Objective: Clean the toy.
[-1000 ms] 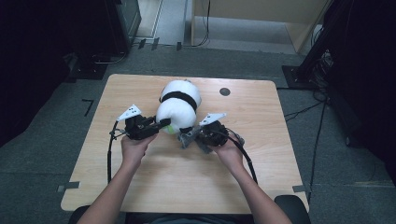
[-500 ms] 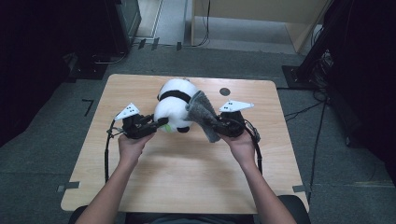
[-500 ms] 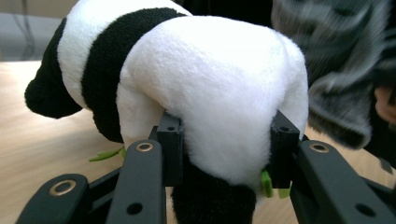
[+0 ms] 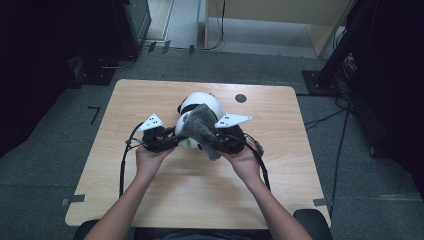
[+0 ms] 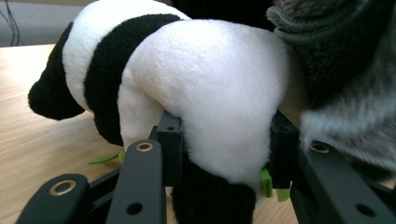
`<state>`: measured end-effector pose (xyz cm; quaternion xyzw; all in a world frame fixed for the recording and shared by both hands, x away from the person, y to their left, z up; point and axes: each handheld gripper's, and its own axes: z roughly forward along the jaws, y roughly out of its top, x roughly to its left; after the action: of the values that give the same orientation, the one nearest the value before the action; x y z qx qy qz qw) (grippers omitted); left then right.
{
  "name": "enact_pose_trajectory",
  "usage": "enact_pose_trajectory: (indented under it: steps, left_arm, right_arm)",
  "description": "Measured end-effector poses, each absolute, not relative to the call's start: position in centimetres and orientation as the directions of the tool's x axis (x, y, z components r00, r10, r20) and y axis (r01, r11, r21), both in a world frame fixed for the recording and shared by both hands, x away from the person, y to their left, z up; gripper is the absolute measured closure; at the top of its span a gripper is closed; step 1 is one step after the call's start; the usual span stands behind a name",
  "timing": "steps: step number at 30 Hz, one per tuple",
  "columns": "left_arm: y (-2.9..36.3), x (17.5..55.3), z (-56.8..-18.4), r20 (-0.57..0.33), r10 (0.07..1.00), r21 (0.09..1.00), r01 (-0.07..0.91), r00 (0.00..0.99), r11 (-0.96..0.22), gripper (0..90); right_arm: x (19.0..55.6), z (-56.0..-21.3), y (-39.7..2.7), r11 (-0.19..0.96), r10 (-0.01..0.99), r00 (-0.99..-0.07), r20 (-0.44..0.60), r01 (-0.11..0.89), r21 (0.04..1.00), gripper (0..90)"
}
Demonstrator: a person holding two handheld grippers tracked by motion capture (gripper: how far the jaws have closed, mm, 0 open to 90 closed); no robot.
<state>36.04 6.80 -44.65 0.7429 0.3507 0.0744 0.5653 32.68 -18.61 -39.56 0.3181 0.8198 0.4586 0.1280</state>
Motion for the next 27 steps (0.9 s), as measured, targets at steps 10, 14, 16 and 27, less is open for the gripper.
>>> enact_pose_trajectory:
  steps: [10, 14, 16, 27]
  left_arm:
    - [7.0, 36.0, -44.4, -0.294, 0.604, 0.889, 0.444, 0.741, -0.111, 59.6]
    - [7.0, 36.3, -44.3, -0.315, 0.6, 0.884, 0.458, 0.736, -0.097, 59.6]
    - [7.3, 36.6, -44.2, -0.355, 0.587, 0.879, 0.474, 0.727, -0.055, 59.5]
    - [7.7, 37.0, -43.7, -0.34, 0.571, 0.891, 0.45, 0.747, -0.059, 58.9]
  right_arm:
    - [31.6, -41.9, -15.6, 0.491, 0.569, -0.822, 0.005, 0.345, 0.8, 77.8]
    - [31.7, -42.8, -15.6, 0.501, 0.562, -0.827, 0.019, 0.359, 0.788, 78.2]
    - [31.9, -43.3, -15.6, 0.53, 0.559, -0.829, 0.014, 0.371, 0.762, 78.3]
    - [33.1, -44.7, -18.7, 0.511, 0.585, -0.808, 0.066, 0.431, 0.743, 78.1]
